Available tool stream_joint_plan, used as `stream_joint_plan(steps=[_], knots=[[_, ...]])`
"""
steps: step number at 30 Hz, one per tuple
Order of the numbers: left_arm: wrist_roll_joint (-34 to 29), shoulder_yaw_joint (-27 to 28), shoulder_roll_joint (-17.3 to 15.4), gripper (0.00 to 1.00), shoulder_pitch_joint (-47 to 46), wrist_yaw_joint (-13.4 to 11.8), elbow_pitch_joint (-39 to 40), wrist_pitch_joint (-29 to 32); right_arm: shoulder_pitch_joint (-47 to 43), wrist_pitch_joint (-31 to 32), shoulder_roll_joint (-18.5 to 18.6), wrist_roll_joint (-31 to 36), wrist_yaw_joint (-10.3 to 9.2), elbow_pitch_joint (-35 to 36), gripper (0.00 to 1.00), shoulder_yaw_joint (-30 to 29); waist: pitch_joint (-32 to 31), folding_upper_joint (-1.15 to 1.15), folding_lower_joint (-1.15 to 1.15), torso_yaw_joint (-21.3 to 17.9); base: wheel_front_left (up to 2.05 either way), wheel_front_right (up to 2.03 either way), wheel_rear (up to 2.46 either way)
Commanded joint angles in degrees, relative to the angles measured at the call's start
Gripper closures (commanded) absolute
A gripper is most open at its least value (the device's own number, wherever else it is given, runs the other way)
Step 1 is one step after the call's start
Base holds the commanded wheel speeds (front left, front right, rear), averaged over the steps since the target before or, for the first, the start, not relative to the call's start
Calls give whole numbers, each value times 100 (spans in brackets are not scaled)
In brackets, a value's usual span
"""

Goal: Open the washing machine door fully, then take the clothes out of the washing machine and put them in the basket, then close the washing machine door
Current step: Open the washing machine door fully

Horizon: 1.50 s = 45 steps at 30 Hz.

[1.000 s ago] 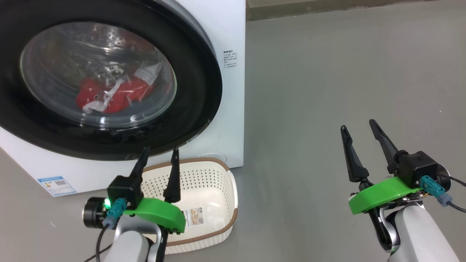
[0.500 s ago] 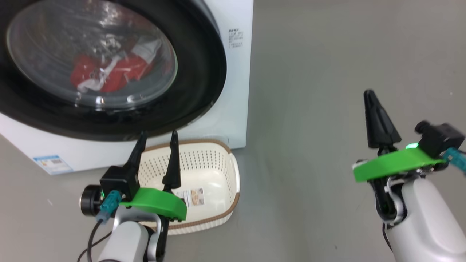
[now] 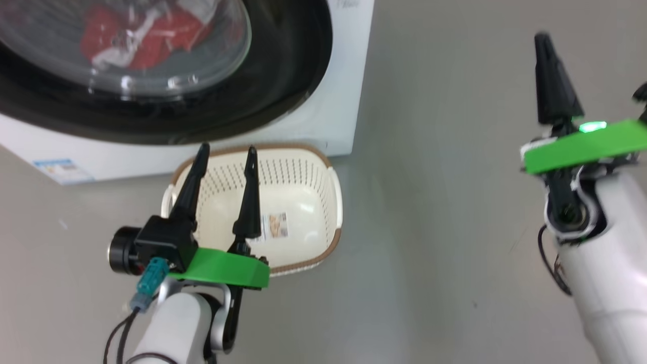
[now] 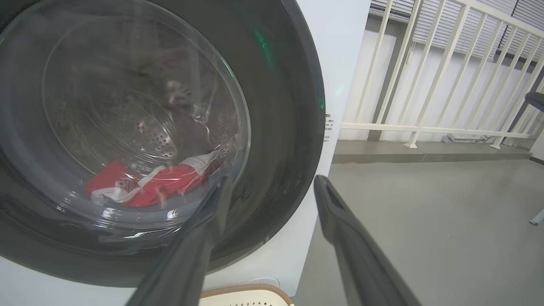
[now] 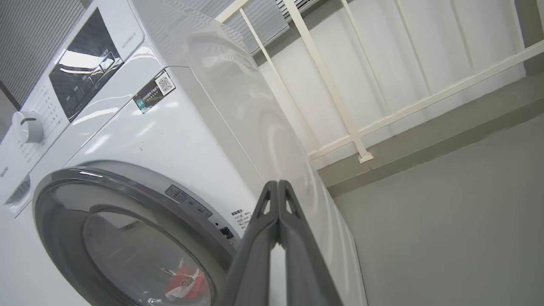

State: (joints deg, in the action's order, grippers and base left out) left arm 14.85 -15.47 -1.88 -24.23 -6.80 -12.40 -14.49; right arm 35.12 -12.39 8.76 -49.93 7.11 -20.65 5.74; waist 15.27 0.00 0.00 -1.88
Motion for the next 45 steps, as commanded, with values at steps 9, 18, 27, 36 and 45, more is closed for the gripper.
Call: stream_joint_plan(steps=[9, 18, 27, 36, 45], knots=[[-167, 90, -99, 0, -247, -105, 591, -51, 833, 800, 424, -1834, 37, 572, 100, 537, 956, 0, 0, 429, 0, 0, 0], [-251, 61, -99, 0, -223, -182, 1029, -51, 1416, 1698, 640, -3122, 37, 750, 100, 619, 1408, 0, 0, 608, 0, 0, 0], [-399, 84, -99, 0, -257, -238, 1238, -51, 2014, 2617, 689, -3925, 37, 692, 100, 678, 1756, 0, 0, 752, 0, 0, 0], [-382, -60, -99, 0, -312, -303, 1349, -51, 2513, 3243, 636, -4390, 37, 472, 100, 665, 2018, 0, 0, 882, 0, 0, 0], [-365, -217, -99, 0, -343, -457, 1511, -51, 2965, 3514, 645, -4494, 37, 227, 100, 589, 2268, 0, 0, 1090, 0, 0, 0]])
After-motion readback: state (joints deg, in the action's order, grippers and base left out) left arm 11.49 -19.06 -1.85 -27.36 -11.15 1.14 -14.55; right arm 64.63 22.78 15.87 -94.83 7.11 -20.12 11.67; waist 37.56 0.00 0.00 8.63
